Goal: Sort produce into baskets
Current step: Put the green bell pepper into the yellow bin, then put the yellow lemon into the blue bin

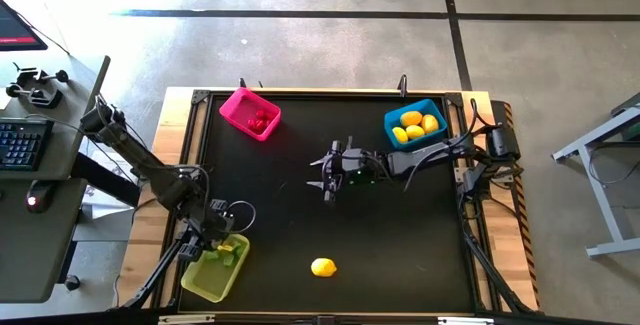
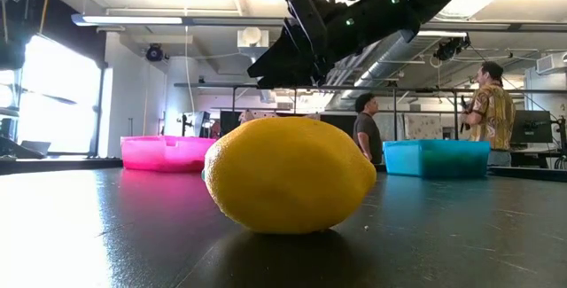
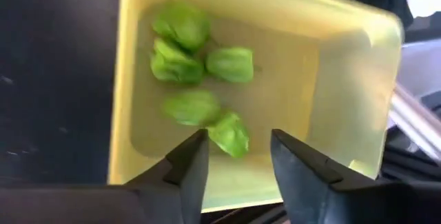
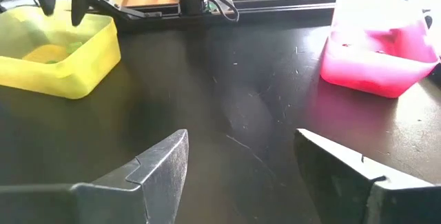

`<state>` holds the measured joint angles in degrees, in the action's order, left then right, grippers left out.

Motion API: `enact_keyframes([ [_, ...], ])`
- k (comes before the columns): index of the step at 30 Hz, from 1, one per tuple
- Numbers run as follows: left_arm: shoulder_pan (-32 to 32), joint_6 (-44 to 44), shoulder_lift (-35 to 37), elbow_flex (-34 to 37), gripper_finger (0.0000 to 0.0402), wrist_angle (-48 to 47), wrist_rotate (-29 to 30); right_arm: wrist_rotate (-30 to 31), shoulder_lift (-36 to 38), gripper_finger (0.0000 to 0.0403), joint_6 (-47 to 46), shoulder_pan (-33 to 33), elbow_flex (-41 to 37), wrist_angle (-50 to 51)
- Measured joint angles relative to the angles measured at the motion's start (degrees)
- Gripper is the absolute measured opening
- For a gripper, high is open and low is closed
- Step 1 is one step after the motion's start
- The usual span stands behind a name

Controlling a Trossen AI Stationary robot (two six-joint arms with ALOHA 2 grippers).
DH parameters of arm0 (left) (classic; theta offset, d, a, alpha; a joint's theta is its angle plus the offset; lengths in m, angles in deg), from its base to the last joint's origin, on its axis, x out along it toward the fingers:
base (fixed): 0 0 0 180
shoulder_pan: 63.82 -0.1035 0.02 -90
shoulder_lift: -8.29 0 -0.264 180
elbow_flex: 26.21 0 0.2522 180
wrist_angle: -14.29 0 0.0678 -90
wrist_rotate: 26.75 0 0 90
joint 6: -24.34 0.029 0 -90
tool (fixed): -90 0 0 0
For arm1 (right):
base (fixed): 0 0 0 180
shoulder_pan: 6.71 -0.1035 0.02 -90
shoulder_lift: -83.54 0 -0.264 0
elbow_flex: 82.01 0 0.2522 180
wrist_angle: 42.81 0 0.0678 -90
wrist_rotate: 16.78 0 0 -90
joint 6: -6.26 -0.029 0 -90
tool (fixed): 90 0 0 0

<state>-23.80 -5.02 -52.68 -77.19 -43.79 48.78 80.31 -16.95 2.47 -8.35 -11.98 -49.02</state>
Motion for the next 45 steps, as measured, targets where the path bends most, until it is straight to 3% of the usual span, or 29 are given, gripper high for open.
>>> enact_keyframes([
  [4, -2.06, 4.22, 0.02, -3.20, 0.0164, -4.00, 3.06, 0.56, 0.00, 0.0254, 0.60, -0.41, 0.00, 0.55],
  [8, -6.21, 9.23, 0.28, -4.41, 0.0160, -4.23, 5.47, 2.54, 0.40, 0.0254, 3.00, -2.18, 0.00, 1.98],
  [18, -19.20, 22.86, 6.57, 1.58, 0.0063, 19.05, 2.97, 10.77, 0.63, 0.0239, 3.29, -10.61, -0.04, 8.96],
  [21, -22.76, 27.36, 7.02, 4.78, 0.0033, 27.56, 2.97, 10.93, 0.63, 0.0198, 0.45, -12.71, -0.04, 10.23],
  [24, -25.84, 29.92, 6.90, 8.71, 0.0009, 38.35, 2.93, 10.97, 0.63, 0.0130, -3.31, -14.51, 1.17, 13.63],
  [28, -29.13, 30.53, 6.60, 14.48, 0.0004, 55.10, 2.95, 12.95, 0.63, 0.0027, -7.49, -17.07, 5.24, 22.13],
  [30, -30.37, 30.72, 6.60, 17.10, 0.0005, 62.74, 3.14, 13.24, 0.63, 0.0009, -8.97, -18.67, 7.56, 26.80],
  [36, -33.84, 31.76, 6.62, 23.12, 0.0005, 78.17, 3.25, 12.96, 0.63, 0.0088, -18.09, -23.47, 12.51, 34.94],
  [45, -35.26, 31.49, 6.61, 24.44, 0.0005, 79.87, 3.36, 13.29, -3.82, 0.0260, -29.14, -29.60, 17.56, 36.17],
])
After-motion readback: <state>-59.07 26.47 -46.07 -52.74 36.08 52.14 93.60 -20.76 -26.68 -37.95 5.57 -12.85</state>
